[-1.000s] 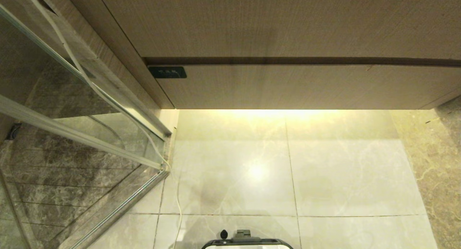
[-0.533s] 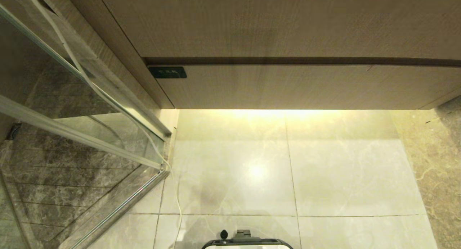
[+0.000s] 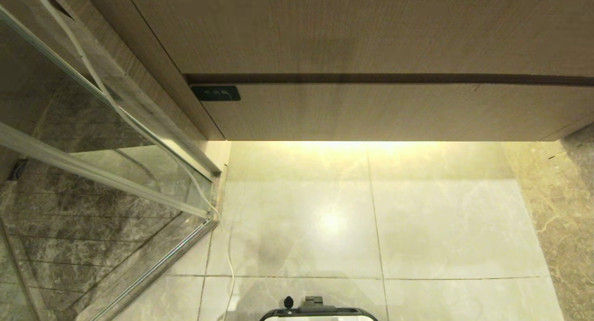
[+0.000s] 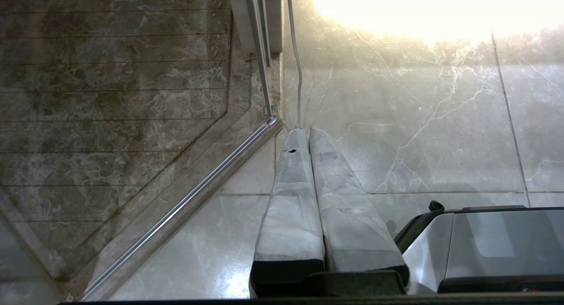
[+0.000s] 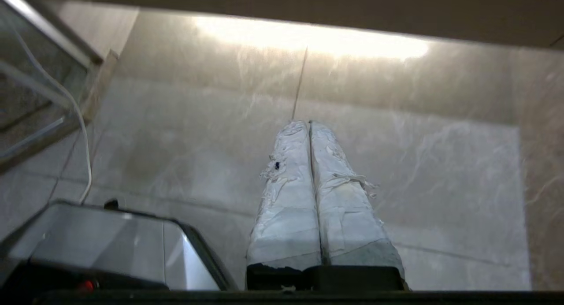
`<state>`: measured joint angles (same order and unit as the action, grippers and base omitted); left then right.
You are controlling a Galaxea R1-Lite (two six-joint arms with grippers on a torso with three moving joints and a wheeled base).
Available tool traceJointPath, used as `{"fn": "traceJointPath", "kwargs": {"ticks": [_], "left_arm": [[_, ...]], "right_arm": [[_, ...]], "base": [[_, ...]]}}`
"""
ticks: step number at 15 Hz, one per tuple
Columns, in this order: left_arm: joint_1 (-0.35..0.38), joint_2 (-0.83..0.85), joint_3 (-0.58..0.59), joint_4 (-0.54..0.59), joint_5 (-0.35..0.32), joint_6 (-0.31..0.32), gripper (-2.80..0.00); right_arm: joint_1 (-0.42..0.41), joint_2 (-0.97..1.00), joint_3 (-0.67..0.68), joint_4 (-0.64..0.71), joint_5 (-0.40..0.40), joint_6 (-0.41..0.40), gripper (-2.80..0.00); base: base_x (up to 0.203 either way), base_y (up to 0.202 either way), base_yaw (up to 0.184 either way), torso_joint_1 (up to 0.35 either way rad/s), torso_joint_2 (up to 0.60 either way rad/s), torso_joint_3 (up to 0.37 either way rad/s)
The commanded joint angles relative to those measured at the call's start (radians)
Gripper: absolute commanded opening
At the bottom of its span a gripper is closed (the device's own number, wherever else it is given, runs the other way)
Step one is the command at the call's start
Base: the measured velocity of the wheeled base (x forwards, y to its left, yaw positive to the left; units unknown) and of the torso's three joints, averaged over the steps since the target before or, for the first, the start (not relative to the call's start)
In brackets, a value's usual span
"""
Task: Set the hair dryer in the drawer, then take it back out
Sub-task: Pull open the drawer
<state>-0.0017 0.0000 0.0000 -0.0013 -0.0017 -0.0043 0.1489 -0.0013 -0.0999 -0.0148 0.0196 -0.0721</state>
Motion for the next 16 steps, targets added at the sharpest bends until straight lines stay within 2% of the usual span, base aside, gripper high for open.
{"fn": "traceJointPath", "kwargs": {"ticks": [1, 4, 5, 7, 10, 12, 14, 16], "left_arm": [[0.000, 0.000, 0.002, 0.000, 0.002, 0.000, -2.80], [0.000, 0.000, 0.000, 0.000, 0.000, 0.000, -2.80], [0.000, 0.000, 0.000, 0.000, 0.001, 0.000, -2.80], [0.000, 0.000, 0.001, 0.000, 0.001, 0.000, -2.80], [0.000, 0.000, 0.002, 0.000, 0.000, 0.000, -2.80], [0.000, 0.000, 0.000, 0.000, 0.000, 0.000, -2.80], [0.000, 0.000, 0.000, 0.000, 0.002, 0.000, -2.80], [-0.001, 0.000, 0.000, 0.000, 0.001, 0.000, -2.80]], "right_arm": [[0.000, -0.039, -0.261, 0.163, -0.041, 0.003, -2.80], [0.011, 0.092, -0.658, 0.509, -0.044, 0.074, -2.80], [0.018, 0.190, -0.732, 0.585, -0.036, 0.100, -2.80], [0.029, 0.388, -0.803, 0.654, -0.029, 0.151, -2.80], [0.045, 0.650, -0.829, 0.562, -0.020, 0.198, -2.80], [0.048, 0.853, -0.779, 0.355, -0.010, 0.200, -2.80], [0.049, 1.068, -0.750, 0.220, 0.053, 0.139, -2.80], [0.036, 1.241, -0.746, 0.128, 0.147, 0.012, -2.80]], "base": [[0.000, 0.000, 0.000, 0.000, 0.00, 0.000], [0.000, 0.000, 0.000, 0.000, 0.00, 0.000], [0.000, 0.000, 0.000, 0.000, 0.00, 0.000], [0.000, 0.000, 0.000, 0.000, 0.00, 0.000], [0.000, 0.000, 0.000, 0.000, 0.00, 0.000], [0.000, 0.000, 0.000, 0.000, 0.00, 0.000], [0.000, 0.000, 0.000, 0.000, 0.00, 0.000], [0.000, 0.000, 0.000, 0.000, 0.00, 0.000]]}}
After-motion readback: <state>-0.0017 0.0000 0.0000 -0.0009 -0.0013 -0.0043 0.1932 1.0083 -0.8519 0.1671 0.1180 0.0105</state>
